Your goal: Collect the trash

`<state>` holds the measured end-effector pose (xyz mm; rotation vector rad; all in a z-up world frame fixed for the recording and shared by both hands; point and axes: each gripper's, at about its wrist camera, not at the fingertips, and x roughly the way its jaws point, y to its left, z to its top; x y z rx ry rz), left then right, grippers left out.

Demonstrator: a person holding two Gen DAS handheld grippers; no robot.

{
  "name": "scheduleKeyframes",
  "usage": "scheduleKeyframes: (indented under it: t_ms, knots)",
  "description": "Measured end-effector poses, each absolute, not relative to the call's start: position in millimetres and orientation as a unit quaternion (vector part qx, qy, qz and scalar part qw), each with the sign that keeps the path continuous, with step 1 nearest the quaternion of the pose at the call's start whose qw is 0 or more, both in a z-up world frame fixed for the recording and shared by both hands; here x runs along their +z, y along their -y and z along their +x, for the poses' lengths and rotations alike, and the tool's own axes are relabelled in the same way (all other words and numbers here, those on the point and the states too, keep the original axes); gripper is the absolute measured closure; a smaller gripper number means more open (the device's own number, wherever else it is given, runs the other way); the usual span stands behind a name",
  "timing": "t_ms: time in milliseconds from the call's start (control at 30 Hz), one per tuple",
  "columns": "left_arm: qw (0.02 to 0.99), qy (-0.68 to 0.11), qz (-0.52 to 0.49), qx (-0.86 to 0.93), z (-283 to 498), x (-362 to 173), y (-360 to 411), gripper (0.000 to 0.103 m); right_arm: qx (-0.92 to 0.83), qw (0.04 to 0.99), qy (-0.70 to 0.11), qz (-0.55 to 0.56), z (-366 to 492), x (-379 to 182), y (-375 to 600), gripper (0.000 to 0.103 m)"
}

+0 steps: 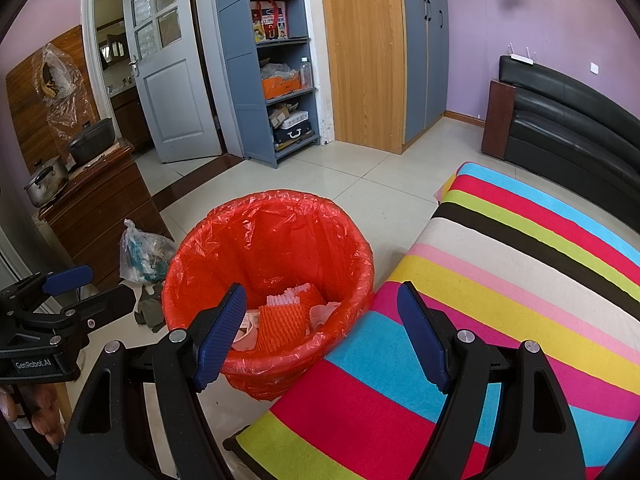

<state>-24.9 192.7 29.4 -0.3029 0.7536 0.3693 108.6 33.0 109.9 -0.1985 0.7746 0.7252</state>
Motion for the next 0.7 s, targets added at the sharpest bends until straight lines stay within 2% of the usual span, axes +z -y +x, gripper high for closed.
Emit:
scheduleKeyframes:
  t_ms: [700]
  knots:
    - [0.904,-0.363,-0.138,0.18,-20.9,29.0,-193.8,0.007,0.346,0.858,-0.369,-0.095,108.3,109.2,-33.4,0.029]
